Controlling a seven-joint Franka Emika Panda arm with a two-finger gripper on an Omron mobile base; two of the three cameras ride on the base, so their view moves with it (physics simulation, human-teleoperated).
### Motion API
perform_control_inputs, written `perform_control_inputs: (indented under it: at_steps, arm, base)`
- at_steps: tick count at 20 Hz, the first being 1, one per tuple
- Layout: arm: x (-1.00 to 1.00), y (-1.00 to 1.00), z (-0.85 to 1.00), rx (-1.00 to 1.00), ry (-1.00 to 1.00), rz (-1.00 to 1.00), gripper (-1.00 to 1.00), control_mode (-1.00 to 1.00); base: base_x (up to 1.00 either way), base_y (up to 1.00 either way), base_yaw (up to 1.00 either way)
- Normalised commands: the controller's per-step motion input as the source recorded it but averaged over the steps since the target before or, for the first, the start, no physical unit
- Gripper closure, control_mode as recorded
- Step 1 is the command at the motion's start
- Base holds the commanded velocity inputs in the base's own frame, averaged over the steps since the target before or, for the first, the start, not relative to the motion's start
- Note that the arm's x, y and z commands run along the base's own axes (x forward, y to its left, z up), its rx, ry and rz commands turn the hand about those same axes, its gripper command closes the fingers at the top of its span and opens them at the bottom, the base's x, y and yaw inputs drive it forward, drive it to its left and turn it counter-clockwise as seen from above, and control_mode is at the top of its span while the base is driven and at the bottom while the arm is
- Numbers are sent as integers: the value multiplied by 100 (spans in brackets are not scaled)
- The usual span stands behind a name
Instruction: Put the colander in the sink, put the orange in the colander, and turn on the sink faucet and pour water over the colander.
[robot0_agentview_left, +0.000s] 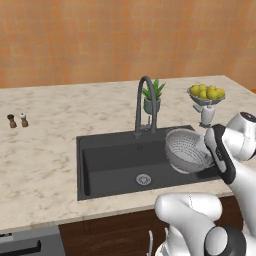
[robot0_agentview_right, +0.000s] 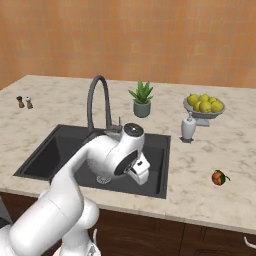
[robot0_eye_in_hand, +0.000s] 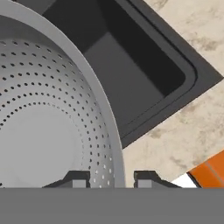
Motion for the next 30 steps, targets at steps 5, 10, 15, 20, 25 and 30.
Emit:
perform_control_inputs:
  at_steps: [5, 10, 15, 20, 25, 30]
  arm:
    - [45, -3, -40, -3, 1, 20, 100, -100]
    - [57, 0, -32, -6, 0, 16, 100, -100]
    - [58, 0, -34, -10, 0, 13, 100, -100]
    - [43, 9, -35, -8, -1, 15, 100, -100]
    - [47, 22, -36, -5, -3, 17, 100, -100]
    - [26, 20, -35, 0, -12, 19, 100, -100]
  base:
    - [0, 0, 0]
    - [0, 0, 0]
    - [0, 0, 0]
    - [0, 0, 0]
    - [0, 0, 0]
    - [0, 0, 0]
